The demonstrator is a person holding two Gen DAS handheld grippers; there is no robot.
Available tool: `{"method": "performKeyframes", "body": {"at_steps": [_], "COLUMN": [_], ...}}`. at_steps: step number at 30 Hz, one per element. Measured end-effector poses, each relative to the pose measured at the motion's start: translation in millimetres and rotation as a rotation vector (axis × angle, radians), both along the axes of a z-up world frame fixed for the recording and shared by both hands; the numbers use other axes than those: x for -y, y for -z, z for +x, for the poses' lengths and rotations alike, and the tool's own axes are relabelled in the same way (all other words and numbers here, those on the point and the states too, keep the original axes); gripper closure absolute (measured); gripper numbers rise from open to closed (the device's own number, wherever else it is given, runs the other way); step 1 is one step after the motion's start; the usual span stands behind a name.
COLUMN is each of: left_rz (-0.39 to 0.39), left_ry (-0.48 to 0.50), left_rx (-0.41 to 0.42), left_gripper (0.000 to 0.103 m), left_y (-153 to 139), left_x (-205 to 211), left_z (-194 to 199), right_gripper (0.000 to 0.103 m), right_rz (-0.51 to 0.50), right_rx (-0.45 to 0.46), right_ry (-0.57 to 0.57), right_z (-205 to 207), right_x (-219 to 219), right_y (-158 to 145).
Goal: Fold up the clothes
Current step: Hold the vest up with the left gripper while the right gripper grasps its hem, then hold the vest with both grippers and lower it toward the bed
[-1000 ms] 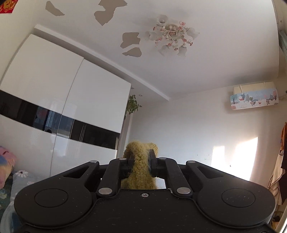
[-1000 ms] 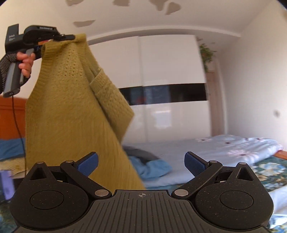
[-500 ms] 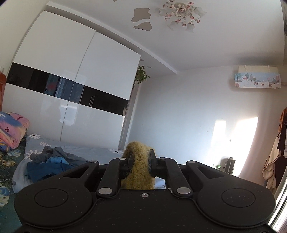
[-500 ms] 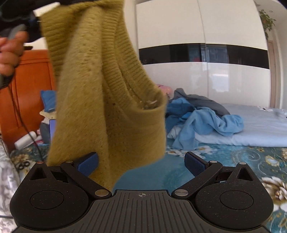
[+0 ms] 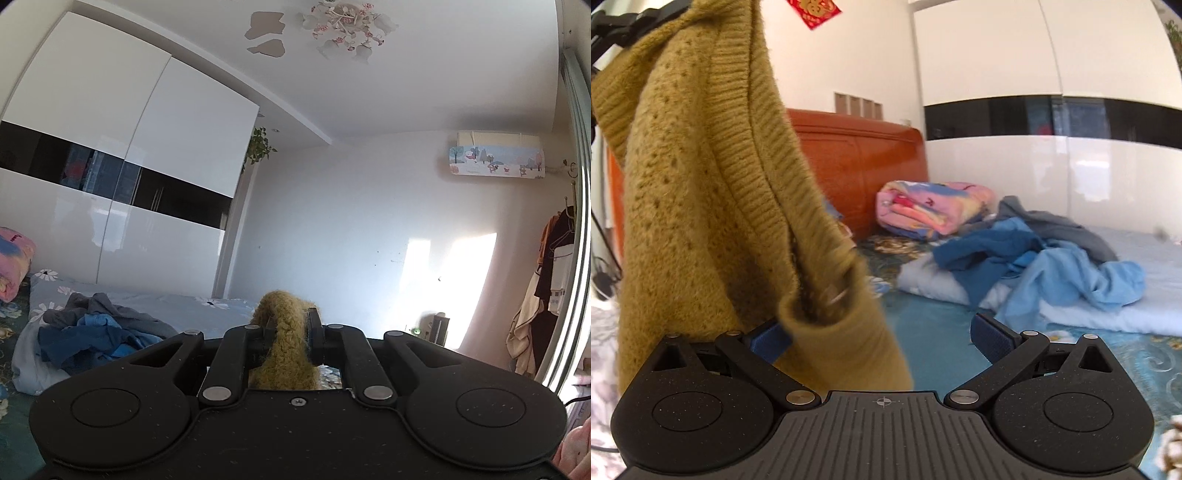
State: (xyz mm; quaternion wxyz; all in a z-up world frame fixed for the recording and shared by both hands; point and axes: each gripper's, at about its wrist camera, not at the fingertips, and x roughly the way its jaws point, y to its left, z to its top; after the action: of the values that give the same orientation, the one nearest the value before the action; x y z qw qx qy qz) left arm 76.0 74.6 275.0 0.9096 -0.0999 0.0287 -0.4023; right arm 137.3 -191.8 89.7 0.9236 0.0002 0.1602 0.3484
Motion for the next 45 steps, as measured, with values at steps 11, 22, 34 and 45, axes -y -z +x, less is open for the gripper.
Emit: {"method": "performKeyframes", "body": {"at_steps": [11,22,34,45], "left_rz": [0.005,0.03,0.084,0.107], "left_ry": [-0.044,-0.028,-0.005,-0.071], "left_rx": [-0.059,-0.047,-0.062,-0.097], "left_gripper": [0.093,0.093,0.093,0.093], "left_y": [13,11,13,12], "left_x": [-5,-5,-3,10], "left_z": [14,2,5,35], "right_gripper": [0.096,0.055,0.038,0.095], "right_rz": [0.191,0.165,-0.045,-0.064], "right_rx": [-0.2,-0.182,-0.044,-0.084], "right_ry": [0.068,0.013,-0.298,-0.093], "right_z": [31,17,33,34], "right_x": [7,27,5,8], "right_y": [9,5,-10,-19]}}
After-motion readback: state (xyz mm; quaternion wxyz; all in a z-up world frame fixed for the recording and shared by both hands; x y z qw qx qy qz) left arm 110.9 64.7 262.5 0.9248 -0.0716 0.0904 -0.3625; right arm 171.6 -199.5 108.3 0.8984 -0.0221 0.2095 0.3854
